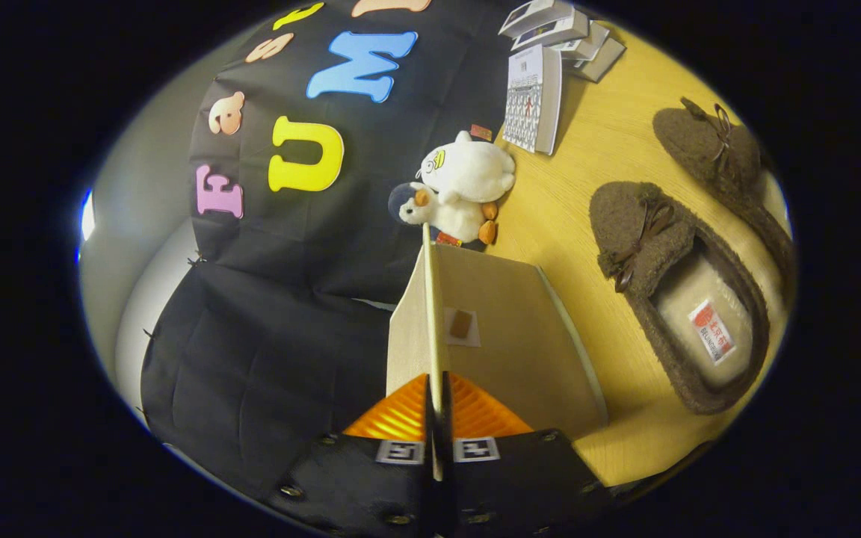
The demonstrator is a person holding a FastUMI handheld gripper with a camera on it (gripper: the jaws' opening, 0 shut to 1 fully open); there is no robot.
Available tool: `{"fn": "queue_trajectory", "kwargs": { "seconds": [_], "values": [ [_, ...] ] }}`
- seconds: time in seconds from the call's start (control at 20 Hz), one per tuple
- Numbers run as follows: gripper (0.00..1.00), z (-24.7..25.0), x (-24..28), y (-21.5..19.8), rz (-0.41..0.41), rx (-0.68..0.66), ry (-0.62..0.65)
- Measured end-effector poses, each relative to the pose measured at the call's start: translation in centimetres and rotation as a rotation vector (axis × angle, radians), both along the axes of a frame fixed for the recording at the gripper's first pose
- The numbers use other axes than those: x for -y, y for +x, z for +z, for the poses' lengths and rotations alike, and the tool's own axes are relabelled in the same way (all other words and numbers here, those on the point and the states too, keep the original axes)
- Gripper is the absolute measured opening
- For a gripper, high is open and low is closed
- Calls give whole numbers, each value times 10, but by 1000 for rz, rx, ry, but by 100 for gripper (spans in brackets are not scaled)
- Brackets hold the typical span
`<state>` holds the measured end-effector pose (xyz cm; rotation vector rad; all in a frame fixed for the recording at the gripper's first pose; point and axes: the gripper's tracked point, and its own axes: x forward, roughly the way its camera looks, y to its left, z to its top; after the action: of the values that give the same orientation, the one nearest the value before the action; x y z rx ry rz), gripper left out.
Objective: Open the storage box then place both shoes into the box .Put the left shoe in first, then the right shoe, with the right side of both shoes facing outward in a uniform manner.
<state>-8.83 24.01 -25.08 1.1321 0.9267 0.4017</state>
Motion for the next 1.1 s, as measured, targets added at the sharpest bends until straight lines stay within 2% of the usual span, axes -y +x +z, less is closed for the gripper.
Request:
{"fn": "queue_trajectory", "kwargs": {
  "seconds": [0.05,0.55,1.1],
  "values": [
    [0,5,-4,1,11,13,-2],
    [0,80,-27,15,92,145,-78],
    [0,134,-105,13,184,292,-187]
  ]
}}
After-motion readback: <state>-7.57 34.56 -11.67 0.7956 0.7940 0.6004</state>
